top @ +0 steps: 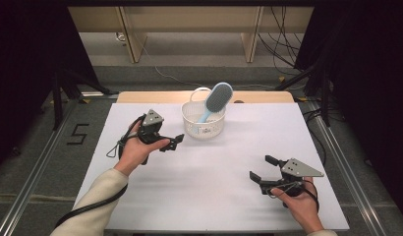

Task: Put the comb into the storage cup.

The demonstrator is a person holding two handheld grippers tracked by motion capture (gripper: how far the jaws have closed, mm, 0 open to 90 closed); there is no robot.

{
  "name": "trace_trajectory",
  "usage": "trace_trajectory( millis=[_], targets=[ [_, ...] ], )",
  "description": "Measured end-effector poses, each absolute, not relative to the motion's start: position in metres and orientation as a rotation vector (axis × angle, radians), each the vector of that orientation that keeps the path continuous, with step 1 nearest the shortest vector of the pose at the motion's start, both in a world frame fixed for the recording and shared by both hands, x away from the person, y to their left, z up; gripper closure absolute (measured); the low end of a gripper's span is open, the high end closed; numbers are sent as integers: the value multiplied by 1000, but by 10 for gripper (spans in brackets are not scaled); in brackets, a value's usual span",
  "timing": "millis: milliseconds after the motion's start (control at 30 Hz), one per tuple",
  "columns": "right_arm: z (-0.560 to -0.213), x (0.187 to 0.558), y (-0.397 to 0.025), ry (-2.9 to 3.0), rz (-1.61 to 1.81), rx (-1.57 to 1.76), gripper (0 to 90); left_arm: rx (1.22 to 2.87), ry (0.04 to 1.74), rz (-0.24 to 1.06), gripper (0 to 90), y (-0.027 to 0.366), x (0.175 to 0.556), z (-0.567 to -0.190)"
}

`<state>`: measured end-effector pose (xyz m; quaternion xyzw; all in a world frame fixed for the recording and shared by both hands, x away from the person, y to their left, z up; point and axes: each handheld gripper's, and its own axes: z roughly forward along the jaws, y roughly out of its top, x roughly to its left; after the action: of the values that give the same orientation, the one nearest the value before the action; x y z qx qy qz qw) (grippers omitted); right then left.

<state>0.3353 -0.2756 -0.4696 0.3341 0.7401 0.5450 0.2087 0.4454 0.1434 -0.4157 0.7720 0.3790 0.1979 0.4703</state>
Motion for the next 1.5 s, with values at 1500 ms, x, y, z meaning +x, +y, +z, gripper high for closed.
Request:
trace_trajectory(
  millis=[1500],
  targets=[
    [-468,335,-275,2060,1515,927,152,1935,873,501,0,186,392,-430]
  ],
)
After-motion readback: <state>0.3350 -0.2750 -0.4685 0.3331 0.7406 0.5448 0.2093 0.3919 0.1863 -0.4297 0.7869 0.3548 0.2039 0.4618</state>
